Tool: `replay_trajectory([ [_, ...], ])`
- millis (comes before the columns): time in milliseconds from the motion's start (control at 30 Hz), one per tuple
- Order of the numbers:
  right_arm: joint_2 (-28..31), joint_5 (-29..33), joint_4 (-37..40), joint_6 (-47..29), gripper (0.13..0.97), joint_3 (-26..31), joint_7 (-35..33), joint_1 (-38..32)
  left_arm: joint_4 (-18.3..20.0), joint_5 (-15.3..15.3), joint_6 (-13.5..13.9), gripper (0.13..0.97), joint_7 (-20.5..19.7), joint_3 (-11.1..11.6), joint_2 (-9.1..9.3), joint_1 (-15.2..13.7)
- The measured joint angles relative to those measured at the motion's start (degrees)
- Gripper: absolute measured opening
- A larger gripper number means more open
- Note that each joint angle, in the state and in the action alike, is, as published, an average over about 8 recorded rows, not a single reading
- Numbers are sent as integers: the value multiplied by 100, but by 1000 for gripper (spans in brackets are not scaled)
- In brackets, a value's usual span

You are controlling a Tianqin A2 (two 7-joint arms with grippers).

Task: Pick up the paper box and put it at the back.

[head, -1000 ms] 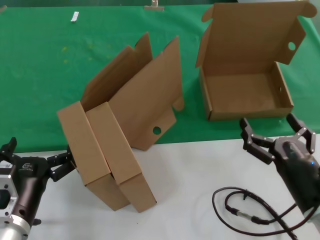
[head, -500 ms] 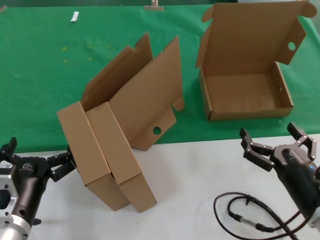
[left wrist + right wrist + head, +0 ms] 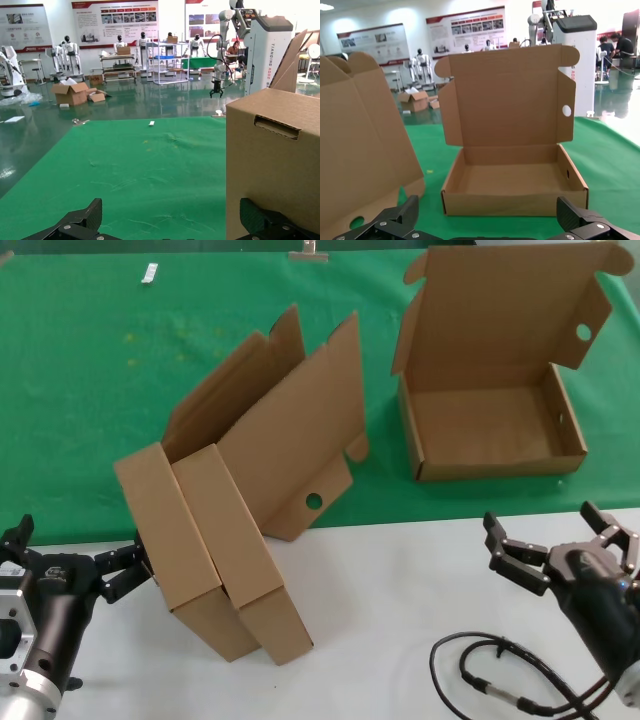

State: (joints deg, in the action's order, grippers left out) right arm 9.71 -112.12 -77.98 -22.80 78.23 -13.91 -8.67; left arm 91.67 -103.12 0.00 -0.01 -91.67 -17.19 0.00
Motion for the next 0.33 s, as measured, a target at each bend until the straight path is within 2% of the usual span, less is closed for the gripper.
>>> replay_trajectory([
  [333, 172, 206, -314, 523, 966, 309, 319, 198, 0, 0, 0, 966, 4, 0, 0, 0],
])
